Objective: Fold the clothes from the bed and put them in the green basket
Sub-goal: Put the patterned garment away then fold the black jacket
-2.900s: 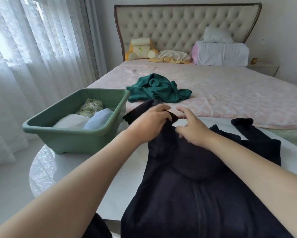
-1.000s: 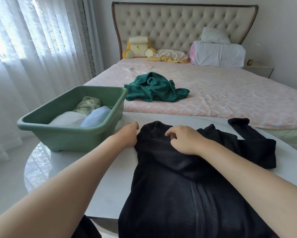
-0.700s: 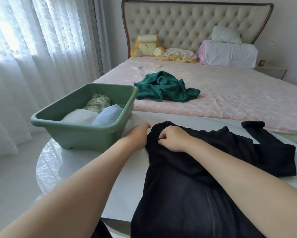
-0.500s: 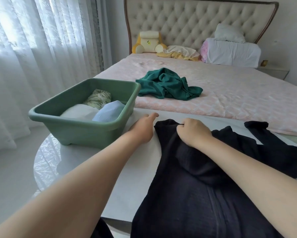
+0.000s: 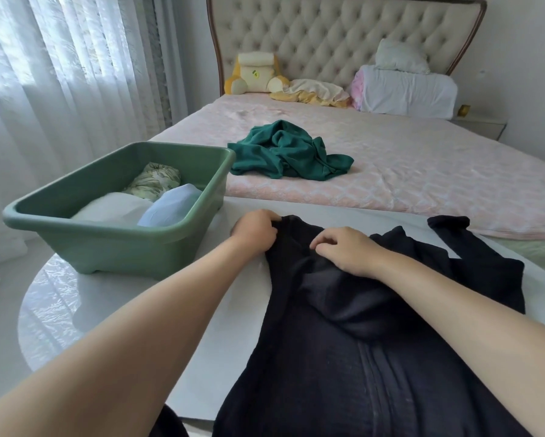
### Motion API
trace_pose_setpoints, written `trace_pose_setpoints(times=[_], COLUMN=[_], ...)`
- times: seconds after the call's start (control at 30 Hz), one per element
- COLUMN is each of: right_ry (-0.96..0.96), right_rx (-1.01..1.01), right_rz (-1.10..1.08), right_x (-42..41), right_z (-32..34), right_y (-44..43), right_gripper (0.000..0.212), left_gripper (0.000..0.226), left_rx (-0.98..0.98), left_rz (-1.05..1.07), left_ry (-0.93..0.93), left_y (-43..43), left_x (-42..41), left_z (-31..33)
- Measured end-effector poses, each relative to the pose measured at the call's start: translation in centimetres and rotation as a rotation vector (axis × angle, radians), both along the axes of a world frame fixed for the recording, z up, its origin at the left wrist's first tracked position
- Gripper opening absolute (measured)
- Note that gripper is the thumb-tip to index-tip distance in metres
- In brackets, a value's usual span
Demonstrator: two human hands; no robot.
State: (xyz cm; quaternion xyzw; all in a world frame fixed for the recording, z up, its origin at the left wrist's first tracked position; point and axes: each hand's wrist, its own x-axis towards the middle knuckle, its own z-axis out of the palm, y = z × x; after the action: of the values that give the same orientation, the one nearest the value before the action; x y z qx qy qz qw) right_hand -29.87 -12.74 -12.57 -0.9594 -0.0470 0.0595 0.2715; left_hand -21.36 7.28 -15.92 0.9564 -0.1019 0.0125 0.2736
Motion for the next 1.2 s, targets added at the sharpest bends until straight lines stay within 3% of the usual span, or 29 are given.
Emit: trace_pose_setpoints(times=[0.13,0.23,0.3,0.37,0.43,0.53,0.67,0.77,0.83,0.87,0.97,1.03,1.1,1.17,1.2], right_ry=[0.035,0.077,0.083,0.096,0.117,0.166,0.26,0.122,0.011,0.002,0.105,0.13,0.158,0.179,0.167], right_rx=[-0.093,-0.089,-0.169,-0.243,-0.316,-0.512,-0.799,-1.006,-0.977,-0.872,-0.469,-0.568,-0.746,-0.769,-0.736], right_rz=[0.035,0.025,0.046,0.082,0.107,0.07,-0.074,-0.044,0.097,0.162,0.193,0.129,0.042,-0.027,-0.059], right_x=[-0.5,-0.9,-1.0,-1.2,-1.8,-2.8,-3.2,-4.1,-5.0,-5.6,-7.1,-7.0,-6.5,-6.3,-6.1], right_z=[0.7,0.7,0.7,0.7,1.2,2.2,1.8,1.7,1.8,2.0,2.0,2.1,2.3,2.2,2.0], right_y=[-2.2,-3.3,-3.7,-4.0,-4.1,-4.3,-5.6,-6.0,-6.0,-5.9,-5.9,-6.1,-6.3,-6.5,-6.8], right_gripper=[0.034,0.043,0.045,0.035,0.031,0.053,0.062,0.058,0.063,0.066,0.071,0.063,0.041,0.014,0.011], left_gripper=[0.043,0.045,0.032,0.024,0.043,0.055,0.073,0.078,0.077,0.076,0.088,0.105,0.114,0.113,0.111], left_rx=[0.326,0.197,0.047,0.04,0.142,0.268,0.425,0.551,0.621,0.603,0.446,0.459,0.524,0.507,0.504], left_rz=[0.039,-0.141,-0.308,-0.409,-0.467,-0.513,-0.499,-0.448,-0.464,-0.485,-0.539,-0.554,-0.53,-0.513,-0.519], left_ry=[-0.086,-0.318,-0.178,0.122,0.262,0.181,0.13,0.123,0.028,-0.004,0.168,0.289,0.288,0.249,0.217], left_y=[0.7,-0.9,-2.0,-2.7,-2.6,-2.0,-1.2,-1.3,-1.7,-1.9,-2.6,-2.8,-2.8,-2.7,-2.7], left_x=[-0.2,-1.2,-2.5,-4.0,-5.4,-6.3,-7.1,-8.0,-8.7,-9.0,-9.9,-10.2,-10.4,-10.2,-10.1], left_z=[-0.6,1.0,2.9,3.8,4.0,3.7,3.9,3.7,3.6,3.7,3.9,3.5,3.0,2.8,2.7])
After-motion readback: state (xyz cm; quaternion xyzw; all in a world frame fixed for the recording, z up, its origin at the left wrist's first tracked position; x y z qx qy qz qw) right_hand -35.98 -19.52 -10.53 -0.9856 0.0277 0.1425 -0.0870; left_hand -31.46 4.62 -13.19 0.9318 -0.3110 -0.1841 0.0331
